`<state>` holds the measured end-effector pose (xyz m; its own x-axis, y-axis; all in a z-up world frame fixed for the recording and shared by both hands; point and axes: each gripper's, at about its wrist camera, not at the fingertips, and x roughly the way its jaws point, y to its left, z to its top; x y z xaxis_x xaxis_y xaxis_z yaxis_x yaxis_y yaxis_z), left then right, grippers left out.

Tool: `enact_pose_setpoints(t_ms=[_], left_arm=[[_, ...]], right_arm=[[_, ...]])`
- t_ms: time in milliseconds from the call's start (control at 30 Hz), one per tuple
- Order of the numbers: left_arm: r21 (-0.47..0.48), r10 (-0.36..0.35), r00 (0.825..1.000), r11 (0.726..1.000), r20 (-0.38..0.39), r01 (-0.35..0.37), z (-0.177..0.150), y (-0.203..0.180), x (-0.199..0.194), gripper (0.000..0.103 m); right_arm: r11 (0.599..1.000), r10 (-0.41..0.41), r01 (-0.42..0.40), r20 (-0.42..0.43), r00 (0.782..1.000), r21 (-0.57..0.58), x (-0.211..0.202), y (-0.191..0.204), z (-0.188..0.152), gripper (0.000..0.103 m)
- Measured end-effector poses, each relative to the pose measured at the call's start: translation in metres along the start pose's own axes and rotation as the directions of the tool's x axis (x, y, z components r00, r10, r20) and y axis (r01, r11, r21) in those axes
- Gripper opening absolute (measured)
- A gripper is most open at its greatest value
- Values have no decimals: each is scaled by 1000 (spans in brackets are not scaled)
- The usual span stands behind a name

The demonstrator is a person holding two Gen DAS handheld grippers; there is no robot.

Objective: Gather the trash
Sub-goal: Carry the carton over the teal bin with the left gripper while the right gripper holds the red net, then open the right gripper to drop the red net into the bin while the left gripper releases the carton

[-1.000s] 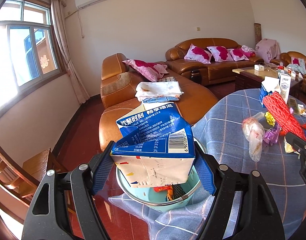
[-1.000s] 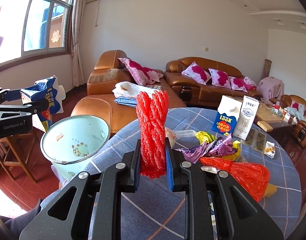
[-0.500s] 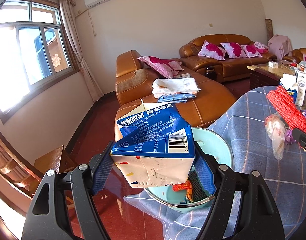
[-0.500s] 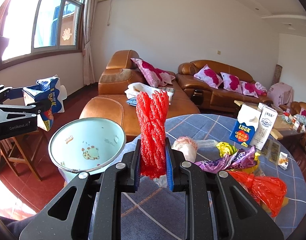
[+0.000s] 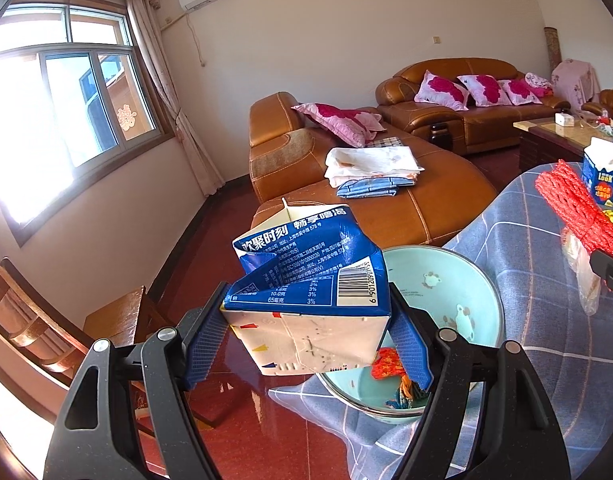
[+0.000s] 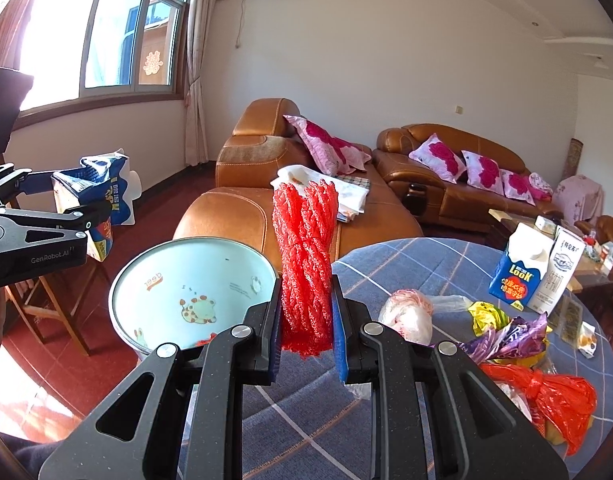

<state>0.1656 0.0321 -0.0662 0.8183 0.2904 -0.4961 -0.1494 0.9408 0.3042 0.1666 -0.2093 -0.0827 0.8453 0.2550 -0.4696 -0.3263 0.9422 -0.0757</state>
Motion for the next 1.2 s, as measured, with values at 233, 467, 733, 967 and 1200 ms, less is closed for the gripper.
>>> enact_pose_setpoints(t_ms=[233,467,733,967,1200], left_arm=[[6,32,999,999,-2,-32,-1,4,3,73],[16,55,998,998,-7,-55,-2,7,8,73],[20,68,998,998,-7,-68,0,7,14,73],[24,71,997,997,-5,-70,1,6,19,73],[24,65,998,998,-5,-65,1,5,22,74]], right_arm=[[1000,23,-23,-3,1000,-14,10,4,3,21],[998,50,-51,-8,999,-29,18,10,4,21],[996,75,-76,-13,997,-40,30,18,9,21],[993,100,-101,-18,995,-60,38,30,16,21],[990,120,-121,-26,992,-71,47,36,18,21]])
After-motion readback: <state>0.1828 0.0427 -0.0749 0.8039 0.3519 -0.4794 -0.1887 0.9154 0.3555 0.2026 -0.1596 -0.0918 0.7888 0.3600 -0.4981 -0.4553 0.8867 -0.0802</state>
